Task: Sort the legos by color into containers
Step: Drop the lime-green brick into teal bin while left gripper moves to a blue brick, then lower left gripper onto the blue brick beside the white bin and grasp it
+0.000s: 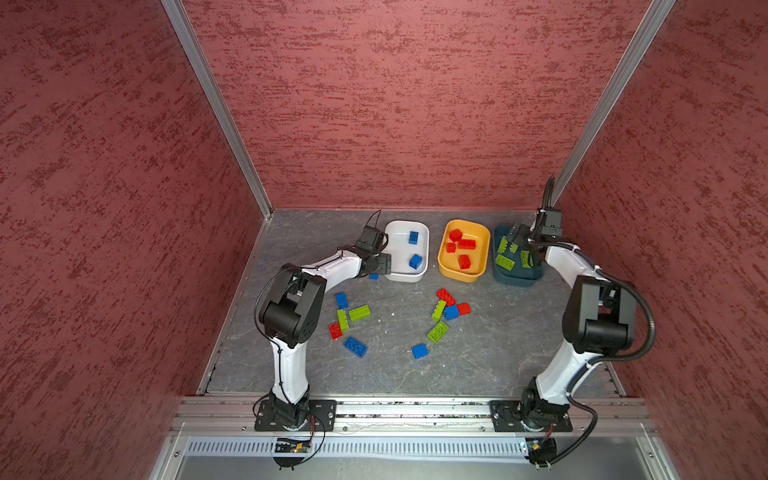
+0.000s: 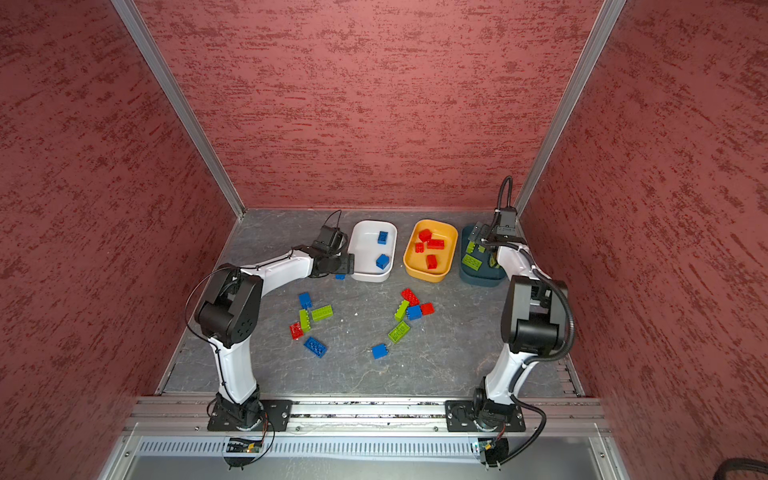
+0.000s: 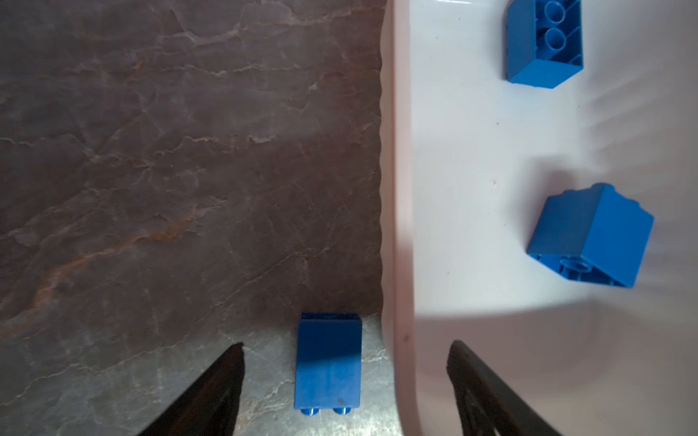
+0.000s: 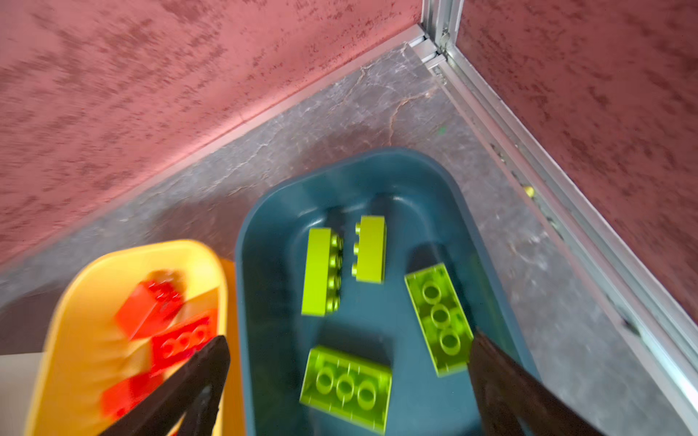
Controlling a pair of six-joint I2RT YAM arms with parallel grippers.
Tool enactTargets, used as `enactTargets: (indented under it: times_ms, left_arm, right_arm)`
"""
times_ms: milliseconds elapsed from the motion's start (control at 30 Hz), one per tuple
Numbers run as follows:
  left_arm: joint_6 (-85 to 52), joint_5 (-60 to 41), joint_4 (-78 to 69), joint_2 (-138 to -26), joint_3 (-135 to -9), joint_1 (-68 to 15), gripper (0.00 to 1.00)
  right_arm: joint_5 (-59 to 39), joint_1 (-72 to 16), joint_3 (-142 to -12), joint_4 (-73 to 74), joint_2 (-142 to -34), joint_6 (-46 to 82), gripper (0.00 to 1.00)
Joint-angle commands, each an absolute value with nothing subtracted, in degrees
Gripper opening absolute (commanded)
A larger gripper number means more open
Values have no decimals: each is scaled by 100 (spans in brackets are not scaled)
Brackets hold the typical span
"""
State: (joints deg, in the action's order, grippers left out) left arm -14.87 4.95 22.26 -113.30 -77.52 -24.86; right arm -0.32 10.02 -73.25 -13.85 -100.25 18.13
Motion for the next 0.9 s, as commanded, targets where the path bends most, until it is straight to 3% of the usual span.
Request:
enactTargets:
  times_ms: [0,300,433,600,867]
  left_arm:
    - [-1479,635,2792,-11663,-8034,-2486,73]
    - [-1072,-480,2220,-11176,-7822,-2618,79]
    - [-1226,-730,2398,-11387,-8251,-2672,64]
    - [-1416,-274,2744,-11952,-9065,-2703,51]
    - [-1380,145,3119,-12838,-10342,-2685,37]
  right_arm:
    - [-376,1002,-6862,-976,-9560,2129,99]
    - [-428,1004,-6418,-1059,-9090,2073,99]
    - [-599,1002,-6325,-988,-9098,2181,99]
    - [-690,1004,-6189,-905,-9025,2244,99]
    - [-608,1004,-5981,-999,-8909,2118,99]
